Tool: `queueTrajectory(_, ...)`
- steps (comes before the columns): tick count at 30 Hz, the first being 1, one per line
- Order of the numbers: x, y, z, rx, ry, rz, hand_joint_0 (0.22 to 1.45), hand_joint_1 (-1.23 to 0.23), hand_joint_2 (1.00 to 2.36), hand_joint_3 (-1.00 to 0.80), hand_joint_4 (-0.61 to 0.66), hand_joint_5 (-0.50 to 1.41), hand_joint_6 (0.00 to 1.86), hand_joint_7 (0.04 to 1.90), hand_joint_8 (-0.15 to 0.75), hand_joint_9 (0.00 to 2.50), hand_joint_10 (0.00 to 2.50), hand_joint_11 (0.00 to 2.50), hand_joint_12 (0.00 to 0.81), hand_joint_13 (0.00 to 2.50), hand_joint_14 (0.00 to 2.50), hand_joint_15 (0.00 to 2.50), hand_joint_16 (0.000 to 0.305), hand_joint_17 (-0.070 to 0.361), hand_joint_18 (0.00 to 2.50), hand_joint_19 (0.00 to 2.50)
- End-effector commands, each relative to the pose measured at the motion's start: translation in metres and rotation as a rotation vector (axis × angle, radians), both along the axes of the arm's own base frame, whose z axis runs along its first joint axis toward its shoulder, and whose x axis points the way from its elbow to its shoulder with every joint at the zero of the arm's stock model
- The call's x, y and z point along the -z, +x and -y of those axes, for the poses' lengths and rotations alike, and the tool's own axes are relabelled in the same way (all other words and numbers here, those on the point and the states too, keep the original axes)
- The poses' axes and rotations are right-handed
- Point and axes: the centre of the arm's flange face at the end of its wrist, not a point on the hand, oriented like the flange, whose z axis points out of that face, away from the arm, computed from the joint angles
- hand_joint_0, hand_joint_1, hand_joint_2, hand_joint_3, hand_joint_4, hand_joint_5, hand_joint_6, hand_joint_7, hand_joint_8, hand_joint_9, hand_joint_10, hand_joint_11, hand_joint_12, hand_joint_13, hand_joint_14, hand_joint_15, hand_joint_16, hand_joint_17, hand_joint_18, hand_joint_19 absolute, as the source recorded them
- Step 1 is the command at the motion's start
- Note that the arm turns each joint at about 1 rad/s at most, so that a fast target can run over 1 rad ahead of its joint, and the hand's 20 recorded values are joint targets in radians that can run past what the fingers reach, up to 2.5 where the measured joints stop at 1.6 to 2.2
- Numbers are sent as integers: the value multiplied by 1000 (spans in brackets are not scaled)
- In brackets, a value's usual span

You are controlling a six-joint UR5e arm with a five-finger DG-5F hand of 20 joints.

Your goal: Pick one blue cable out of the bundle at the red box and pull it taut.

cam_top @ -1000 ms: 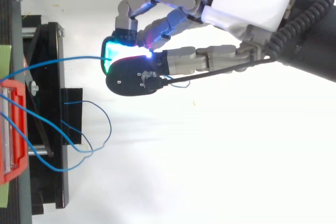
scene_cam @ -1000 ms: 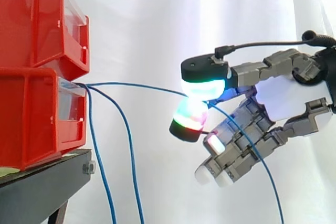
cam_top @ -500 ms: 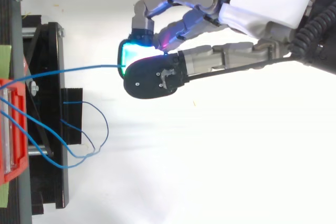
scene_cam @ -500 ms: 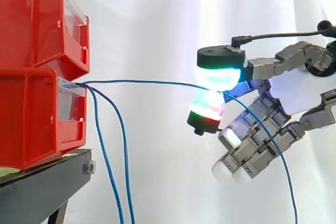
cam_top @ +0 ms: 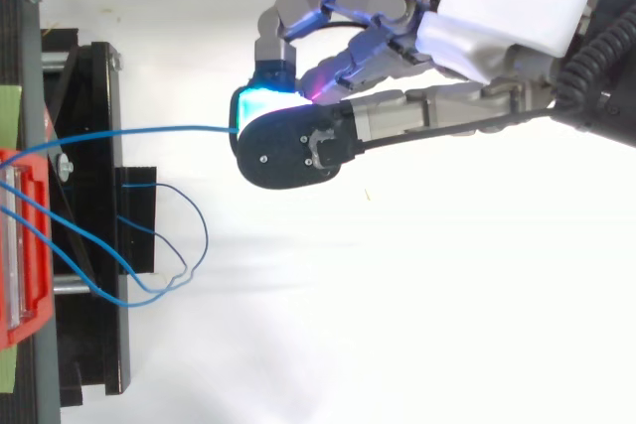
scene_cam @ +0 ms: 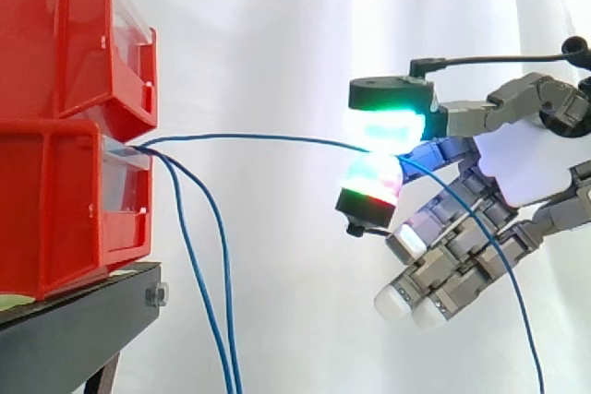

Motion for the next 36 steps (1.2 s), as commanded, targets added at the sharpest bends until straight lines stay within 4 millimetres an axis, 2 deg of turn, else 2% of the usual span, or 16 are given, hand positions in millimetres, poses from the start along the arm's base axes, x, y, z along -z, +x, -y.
queueTrajectory(1, 0, 1, -2, -2, 37, 18, 798, -777, 1002, -468, -286, -209, 936, 1372, 287, 877, 13, 1002, 372, 562, 10, 318, 50, 113, 480, 177)
queueTrajectory(11, 1, 1, -2, 3, 52, 22, 810, -770, 1003, -452, -263, -207, 935, 1427, 293, 911, 12, 1007, 375, 568, 10, 317, 49, 111, 471, 189)
queueTrajectory(18, 27, -9, -2, 3, 54, -30, 814, -762, 1004, -465, -256, -208, 939, 1404, 289, 919, 11, 1004, 374, 569, 10, 318, 49, 111, 471, 191)
queueTrajectory(29, 29, -4, -4, 10, 89, 24, 810, -765, 1003, -458, -247, -209, 940, 1387, 291, 919, 11, 999, 375, 568, 10, 320, 49, 110, 474, 195)
queueTrajectory(30, 43, -6, -5, 9, 95, 37, 810, -765, 1003, -456, -248, -209, 940, 1386, 291, 920, 10, 1000, 375, 568, 10, 320, 49, 110, 473, 202)
queueTrajectory(36, 83, -4, -7, -20, 136, 160, 810, -766, 1003, -456, -247, -209, 939, 1401, 291, 919, 11, 1001, 374, 568, 10, 320, 49, 110, 474, 196)
